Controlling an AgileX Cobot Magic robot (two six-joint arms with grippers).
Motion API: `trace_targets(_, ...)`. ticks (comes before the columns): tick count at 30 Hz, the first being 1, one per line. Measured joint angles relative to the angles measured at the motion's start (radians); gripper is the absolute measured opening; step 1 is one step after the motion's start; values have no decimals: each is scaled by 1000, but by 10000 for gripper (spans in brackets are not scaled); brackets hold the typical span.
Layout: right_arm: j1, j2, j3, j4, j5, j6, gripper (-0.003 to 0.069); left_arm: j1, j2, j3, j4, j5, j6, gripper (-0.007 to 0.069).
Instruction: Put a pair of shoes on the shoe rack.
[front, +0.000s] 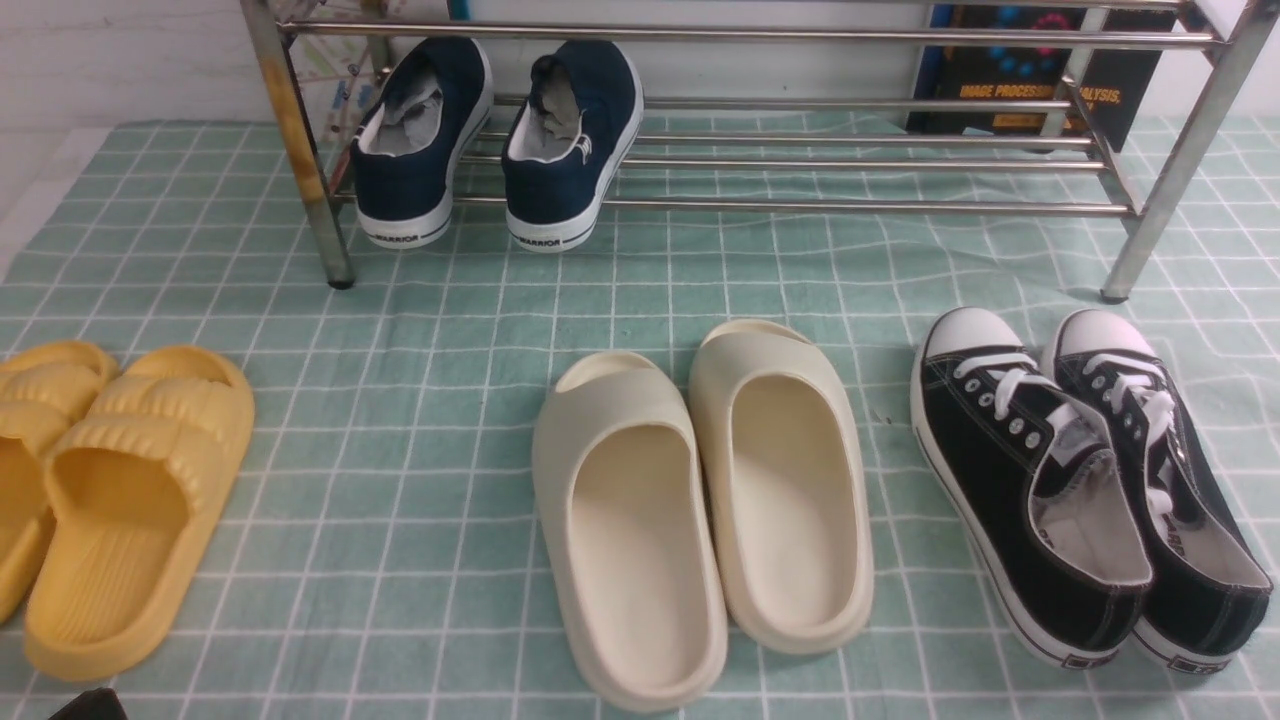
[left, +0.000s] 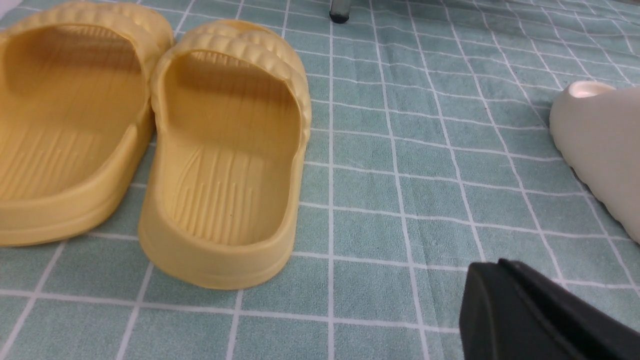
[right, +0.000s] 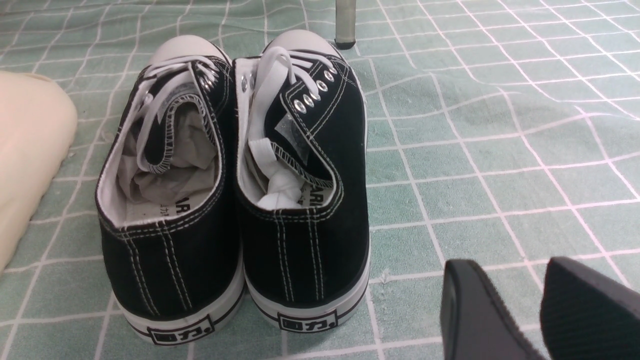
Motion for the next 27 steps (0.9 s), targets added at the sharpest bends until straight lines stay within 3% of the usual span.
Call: trace_targets(27,0,0,0,0,0,0,246,0,0,0,0,2,0,24)
